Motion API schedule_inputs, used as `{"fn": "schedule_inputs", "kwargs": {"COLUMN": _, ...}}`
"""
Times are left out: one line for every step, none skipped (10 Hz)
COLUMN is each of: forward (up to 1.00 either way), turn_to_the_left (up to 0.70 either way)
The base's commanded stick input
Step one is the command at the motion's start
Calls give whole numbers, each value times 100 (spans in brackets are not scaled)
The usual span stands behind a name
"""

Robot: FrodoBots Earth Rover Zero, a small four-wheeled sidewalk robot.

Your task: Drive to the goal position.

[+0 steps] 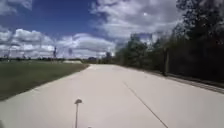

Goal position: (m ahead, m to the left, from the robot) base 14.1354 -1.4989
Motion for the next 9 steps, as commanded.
{"fn": "schedule_inputs", "kwargs": {"forward": 100, "turn_to_the_left": 0}}
{"fn": "schedule_inputs", "kwargs": {"forward": 100, "turn_to_the_left": -3}}
{"fn": "schedule_inputs", "kwargs": {"forward": 97, "turn_to_the_left": -7}}
{"fn": "schedule_inputs", "kwargs": {"forward": 95, "turn_to_the_left": -2}}
{"fn": "schedule_inputs", "kwargs": {"forward": 95, "turn_to_the_left": -1}}
{"fn": "schedule_inputs", "kwargs": {"forward": 94, "turn_to_the_left": 0}}
{"fn": "schedule_inputs", "kwargs": {"forward": 94, "turn_to_the_left": 0}}
{"fn": "schedule_inputs", "kwargs": {"forward": 96, "turn_to_the_left": 0}}
{"fn": "schedule_inputs", "kwargs": {"forward": 99, "turn_to_the_left": 0}}
